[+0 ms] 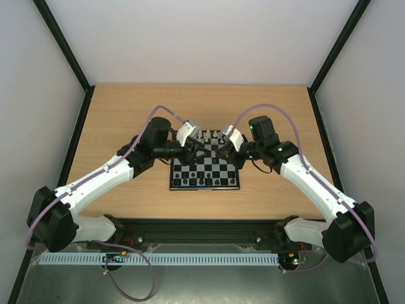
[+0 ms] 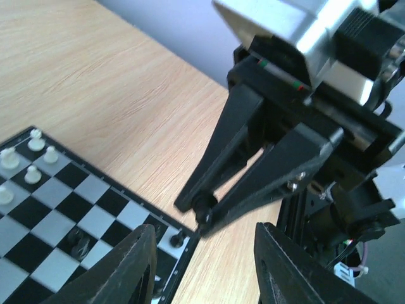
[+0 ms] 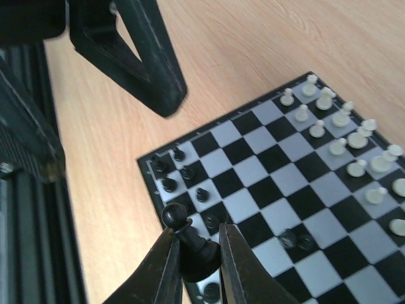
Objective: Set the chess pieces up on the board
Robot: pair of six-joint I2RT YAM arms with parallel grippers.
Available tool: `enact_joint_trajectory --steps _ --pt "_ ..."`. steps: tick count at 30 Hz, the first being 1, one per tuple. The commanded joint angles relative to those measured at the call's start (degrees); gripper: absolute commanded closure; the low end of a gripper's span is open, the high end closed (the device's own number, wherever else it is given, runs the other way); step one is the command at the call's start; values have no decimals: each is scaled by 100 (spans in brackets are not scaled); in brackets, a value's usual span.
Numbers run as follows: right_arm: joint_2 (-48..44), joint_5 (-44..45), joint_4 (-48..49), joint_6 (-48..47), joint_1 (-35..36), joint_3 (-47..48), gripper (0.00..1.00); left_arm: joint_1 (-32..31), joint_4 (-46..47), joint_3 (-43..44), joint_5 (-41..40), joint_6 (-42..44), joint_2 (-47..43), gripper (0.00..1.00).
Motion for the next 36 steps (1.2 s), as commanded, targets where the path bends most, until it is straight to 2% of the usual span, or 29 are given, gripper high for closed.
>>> enact_joint_trajectory --steps 1,4,15,27,36 --pt "-251 -806 165 763 -21 -212 88 -149 813 93 129 -385 184 54" --pt "-351 -895 245 834 -21 -334 87 -184 784 149 245 -420 290 56" --pt "-514 -950 274 970 -21 -431 86 -245 357 246 464 -274 407 70" --pt "-403 -969 310 1062 -21 -404 86 -385 185 287 708 -127 511 70" --pt "-408 -957 356 1039 -21 -433 86 -397 -103 363 662 54 672 86"
